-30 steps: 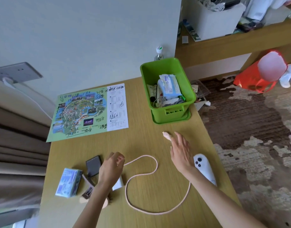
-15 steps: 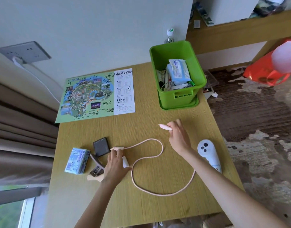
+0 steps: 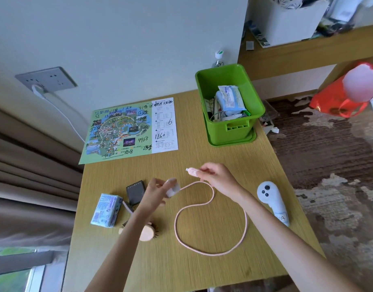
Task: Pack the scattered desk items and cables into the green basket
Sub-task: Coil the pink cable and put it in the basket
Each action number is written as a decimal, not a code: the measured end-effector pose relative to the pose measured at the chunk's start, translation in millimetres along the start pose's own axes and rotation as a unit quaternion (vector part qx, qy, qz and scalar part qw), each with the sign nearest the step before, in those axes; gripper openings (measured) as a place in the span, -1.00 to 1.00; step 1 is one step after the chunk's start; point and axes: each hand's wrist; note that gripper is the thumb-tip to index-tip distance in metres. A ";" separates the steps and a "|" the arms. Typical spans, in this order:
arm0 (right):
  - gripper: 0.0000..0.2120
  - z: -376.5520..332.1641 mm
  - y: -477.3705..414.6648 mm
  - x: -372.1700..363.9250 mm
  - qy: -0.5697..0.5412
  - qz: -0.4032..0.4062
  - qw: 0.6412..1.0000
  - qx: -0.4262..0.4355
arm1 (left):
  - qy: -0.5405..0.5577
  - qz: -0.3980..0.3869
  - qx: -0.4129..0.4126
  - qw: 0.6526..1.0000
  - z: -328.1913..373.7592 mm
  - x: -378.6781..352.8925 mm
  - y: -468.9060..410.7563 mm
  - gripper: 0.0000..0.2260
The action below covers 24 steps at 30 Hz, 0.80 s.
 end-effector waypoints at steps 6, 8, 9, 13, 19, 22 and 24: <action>-0.85 -23.7 10.6 -16.4 -0.001 -0.007 0.999 0.031 | 0.018 -0.024 -0.087 0.996 30.6 3.1 8.7 -0.47; -0.85 -33.6 12.3 -20.6 0.001 0.003 0.999 0.040 | -0.008 -0.002 -0.126 0.992 36.0 4.4 11.8 -0.49; -0.85 -39.0 13.1 -22.6 -0.001 0.006 0.999 0.046 | -0.018 0.005 -0.141 0.990 38.2 5.9 13.4 -0.51; -0.85 -59.8 16.8 -31.6 0.009 0.030 0.997 0.066 | -0.060 0.020 -0.195 0.979 48.1 18.3 20.6 -0.55; -0.80 -98.0 18.5 -36.5 0.033 0.074 0.994 0.073 | -0.065 0.013 -0.273 0.960 73.6 43.4 34.7 -0.68; -0.79 -119.5 18.6 -33.9 0.061 0.085 0.991 0.077 | -0.068 0.016 -0.323 0.944 92.0 53.8 40.0 -0.72; -0.81 -134.1 19.1 -30.4 0.082 0.091 0.989 0.082 | -0.085 0.016 -0.354 0.931 103.0 59.2 41.9 -0.75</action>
Point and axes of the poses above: each hand's wrist, its own y-axis away from the middle knuckle, its own x-axis out of the back of the hand, z = x × y, and after that the axes turned 5 degrees about y, right-handed
